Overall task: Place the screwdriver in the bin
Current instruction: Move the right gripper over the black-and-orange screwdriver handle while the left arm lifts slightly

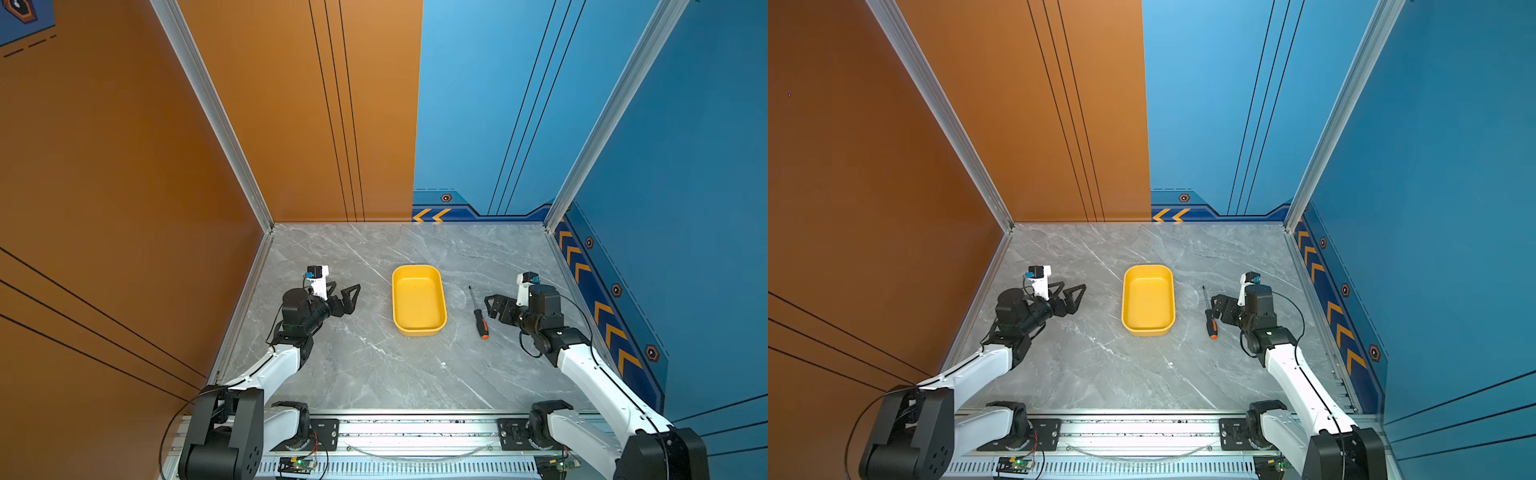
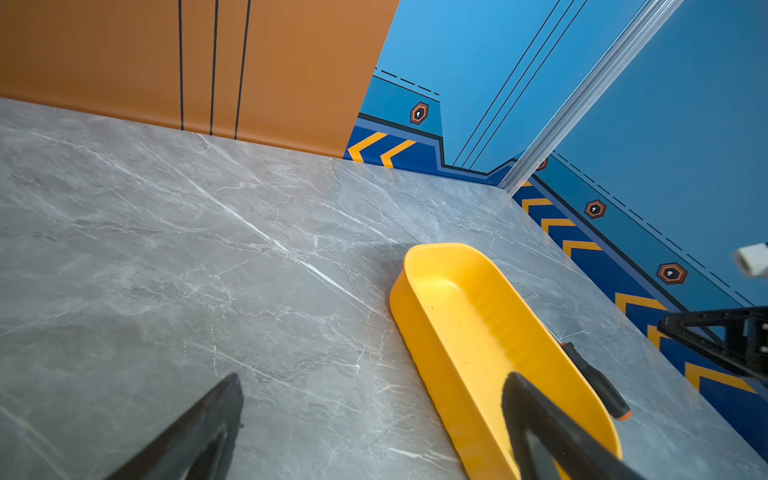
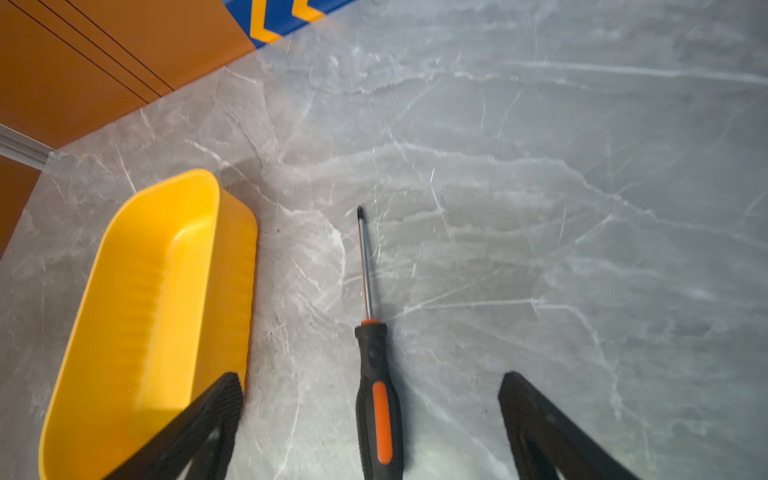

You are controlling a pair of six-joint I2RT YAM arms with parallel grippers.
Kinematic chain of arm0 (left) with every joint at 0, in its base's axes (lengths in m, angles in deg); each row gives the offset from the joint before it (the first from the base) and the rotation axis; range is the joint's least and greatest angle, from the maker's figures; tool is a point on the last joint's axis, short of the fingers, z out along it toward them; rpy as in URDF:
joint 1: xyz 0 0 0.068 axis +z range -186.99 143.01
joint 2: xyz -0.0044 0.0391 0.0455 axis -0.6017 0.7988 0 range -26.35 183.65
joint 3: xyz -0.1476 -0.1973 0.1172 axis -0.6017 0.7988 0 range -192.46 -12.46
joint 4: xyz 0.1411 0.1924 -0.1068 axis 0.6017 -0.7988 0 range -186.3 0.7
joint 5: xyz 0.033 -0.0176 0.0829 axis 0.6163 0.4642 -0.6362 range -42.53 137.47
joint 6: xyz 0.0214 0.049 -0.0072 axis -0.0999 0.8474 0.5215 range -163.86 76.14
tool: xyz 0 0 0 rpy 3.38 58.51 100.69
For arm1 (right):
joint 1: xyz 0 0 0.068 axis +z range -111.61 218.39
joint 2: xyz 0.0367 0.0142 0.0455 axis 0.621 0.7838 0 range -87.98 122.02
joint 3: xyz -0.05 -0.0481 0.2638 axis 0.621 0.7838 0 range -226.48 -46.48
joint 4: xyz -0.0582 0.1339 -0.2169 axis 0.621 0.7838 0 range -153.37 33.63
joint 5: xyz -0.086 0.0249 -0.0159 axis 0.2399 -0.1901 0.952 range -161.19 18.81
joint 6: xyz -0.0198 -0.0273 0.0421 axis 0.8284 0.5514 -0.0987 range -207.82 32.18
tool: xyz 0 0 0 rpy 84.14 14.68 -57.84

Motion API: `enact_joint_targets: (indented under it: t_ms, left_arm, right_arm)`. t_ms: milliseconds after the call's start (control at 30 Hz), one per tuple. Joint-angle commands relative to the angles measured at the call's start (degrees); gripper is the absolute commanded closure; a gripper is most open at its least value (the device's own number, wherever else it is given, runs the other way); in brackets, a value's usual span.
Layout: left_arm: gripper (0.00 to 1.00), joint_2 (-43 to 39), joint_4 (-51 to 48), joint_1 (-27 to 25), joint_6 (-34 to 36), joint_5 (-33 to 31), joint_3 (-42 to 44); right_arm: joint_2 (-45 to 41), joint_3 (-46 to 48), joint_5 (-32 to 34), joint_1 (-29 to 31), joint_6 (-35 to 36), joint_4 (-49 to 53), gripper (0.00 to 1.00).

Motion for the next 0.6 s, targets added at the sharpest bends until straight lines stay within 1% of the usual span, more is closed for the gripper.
enact_joint_targets:
  t_ms: [0,33,233,333,433,567]
  left_arm:
    - [0.02,-1.55,-0.85,-0.46,-3.51,2.74,1.95]
    - [0.02,-1.33,-0.84,-0.49,-3.72,3.09,2.17]
    - [0.02,1.2,-1.64,-0.5,-4.83,7.12,0.91]
    - [0.02,2.11,-1.64,-0.54,-5.2,7.69,0.67]
    - [0.02,2.77,-2.01,-0.57,-5.27,7.88,0.19]
    - [0.02,3.63,-2.26,-0.58,-5.26,8.35,-0.25]
  right_arm:
    - [0.12,0.55,-1.78,0.34,-2.26,5.52,0.06]
    - [0.76,0.36,-2.41,0.49,-2.1,5.51,0.07]
    - [6.75,-2.34,0.11,4.12,-1.89,8.32,0.11]
    - [10.03,-3.21,1.52,5.97,-2.54,8.99,0.13]
    - [13.19,-4.38,4.68,7.91,-3.16,10.03,0.14]
    - [16.16,-6.05,7.02,9.92,-3.31,10.92,0.16]
